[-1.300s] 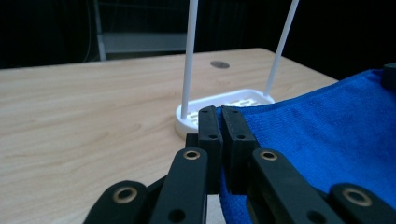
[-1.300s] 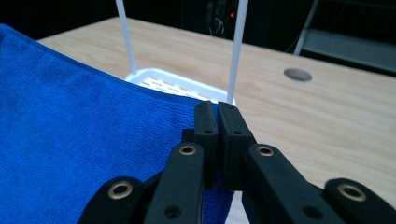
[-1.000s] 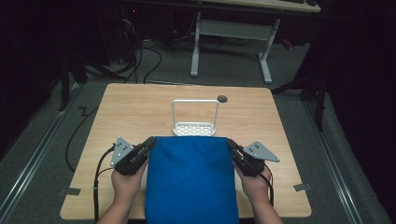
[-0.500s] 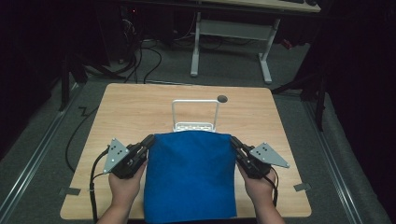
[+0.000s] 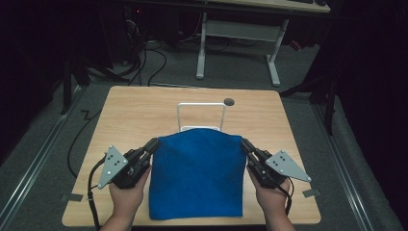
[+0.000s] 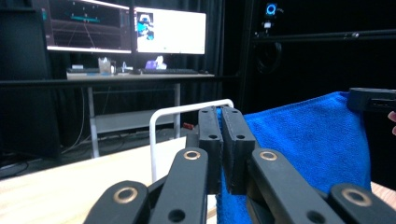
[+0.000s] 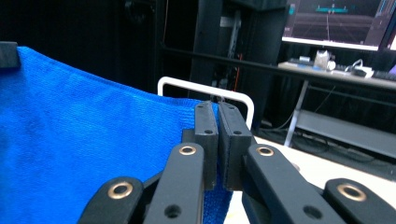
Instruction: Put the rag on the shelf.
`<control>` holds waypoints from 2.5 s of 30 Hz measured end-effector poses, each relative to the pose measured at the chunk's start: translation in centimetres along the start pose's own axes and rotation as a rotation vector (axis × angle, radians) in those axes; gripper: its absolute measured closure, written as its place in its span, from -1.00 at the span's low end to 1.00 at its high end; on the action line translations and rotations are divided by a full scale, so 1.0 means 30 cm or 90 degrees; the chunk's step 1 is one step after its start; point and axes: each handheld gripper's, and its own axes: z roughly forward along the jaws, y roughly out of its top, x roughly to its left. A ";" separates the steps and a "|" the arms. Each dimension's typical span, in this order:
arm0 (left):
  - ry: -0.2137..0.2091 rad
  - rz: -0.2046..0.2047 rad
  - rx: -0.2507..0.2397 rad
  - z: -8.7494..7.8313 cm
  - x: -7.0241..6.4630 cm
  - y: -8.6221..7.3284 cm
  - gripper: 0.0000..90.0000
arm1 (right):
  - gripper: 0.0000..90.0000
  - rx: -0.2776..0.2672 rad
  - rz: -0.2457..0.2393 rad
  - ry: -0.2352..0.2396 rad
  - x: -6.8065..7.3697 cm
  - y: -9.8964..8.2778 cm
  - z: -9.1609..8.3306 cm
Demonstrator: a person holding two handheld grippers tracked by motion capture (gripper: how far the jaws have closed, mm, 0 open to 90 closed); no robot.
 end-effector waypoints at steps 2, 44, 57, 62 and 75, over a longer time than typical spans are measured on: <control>-0.002 0.005 -0.008 -0.005 -0.006 0.013 0.95 | 0.96 -0.010 -0.001 0.001 0.003 0.014 -0.010; 0.101 0.078 0.010 0.304 0.210 0.229 0.96 | 0.96 -0.025 0.003 -0.063 -0.176 0.265 0.204; 0.133 0.120 0.079 0.471 0.317 0.282 0.96 | 0.96 0.000 0.032 -0.083 -0.295 0.322 0.392; 0.142 0.095 0.100 0.532 0.373 0.286 0.96 | 0.96 0.013 0.033 -0.080 -0.324 0.317 0.469; 0.123 0.074 0.191 0.660 0.458 0.175 0.96 | 0.96 0.119 0.050 -0.103 -0.419 0.204 0.646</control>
